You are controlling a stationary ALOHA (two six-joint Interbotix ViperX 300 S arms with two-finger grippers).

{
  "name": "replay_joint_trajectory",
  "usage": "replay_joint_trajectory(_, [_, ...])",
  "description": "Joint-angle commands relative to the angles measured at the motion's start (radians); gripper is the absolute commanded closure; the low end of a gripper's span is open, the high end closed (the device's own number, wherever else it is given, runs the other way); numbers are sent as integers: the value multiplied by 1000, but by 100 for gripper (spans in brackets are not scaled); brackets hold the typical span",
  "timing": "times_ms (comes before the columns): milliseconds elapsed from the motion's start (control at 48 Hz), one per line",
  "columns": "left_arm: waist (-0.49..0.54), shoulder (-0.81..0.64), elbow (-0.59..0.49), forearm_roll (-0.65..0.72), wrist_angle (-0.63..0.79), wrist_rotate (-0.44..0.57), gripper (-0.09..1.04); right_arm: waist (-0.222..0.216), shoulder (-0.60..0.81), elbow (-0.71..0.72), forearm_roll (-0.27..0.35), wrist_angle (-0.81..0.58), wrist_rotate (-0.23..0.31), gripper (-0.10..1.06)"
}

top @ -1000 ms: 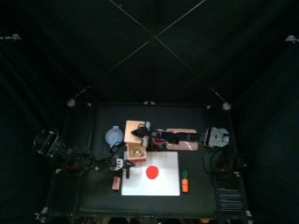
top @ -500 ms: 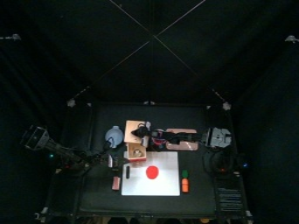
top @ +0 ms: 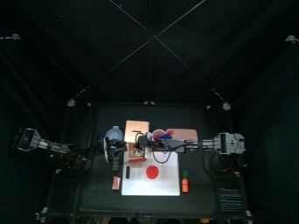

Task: Get the cutter from the drawer then cut the dough then place the extra dough in the bowl
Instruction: Place the cutter on the board

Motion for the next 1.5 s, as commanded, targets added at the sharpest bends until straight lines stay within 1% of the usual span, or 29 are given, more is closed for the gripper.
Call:
replay_joint_trajectory(21, [17, -29, 3, 51, -41, 5, 11, 3, -40, -20, 5, 9, 0, 38])
replay_joint_trajectory(83, [18, -44, 14, 63, -46, 5, 11, 6, -37, -20, 5, 12, -2, 25])
replay_joint_trajectory(146, [20, -54, 21, 64, -48, 5, 11, 6, -31, -20, 5, 15, -2, 19])
replay_joint_trajectory(354, [23, -60, 26, 64, -48, 5, 11, 8, 11, -29, -6, 32, -3, 19])
replay_joint_trajectory(500, [25, -60, 29, 64, -49, 6, 11, 9, 43, -43, -9, 35, -17, 19])
replay_joint_trajectory(667, [28, -58, 29, 64, -48, 6, 11, 6, 74, -54, -29, 38, -15, 19])
replay_joint_trajectory(979, [29, -60, 44, 35, -49, 2, 11, 9, 115, -74, -31, 64, -18, 19])
replay_joint_trajectory(1188, [31, -60, 46, 29, -49, 2, 11, 11, 141, -89, -48, 78, -18, 20])
replay_joint_trajectory(1250, [31, -60, 46, 29, -49, -2, 11, 11, 143, -95, -52, 78, -17, 23])
replay_joint_trajectory(1312, [31, -60, 48, 29, -49, -2, 11, 12, 143, -100, -55, 78, -17, 29])
replay_joint_trajectory(1438, [31, -60, 46, 29, -49, -2, 11, 11, 138, -101, -58, 78, -12, 48])
replay_joint_trajectory(1500, [31, -60, 48, 28, -49, -2, 11, 14, 130, -101, -60, 78, -11, 55])
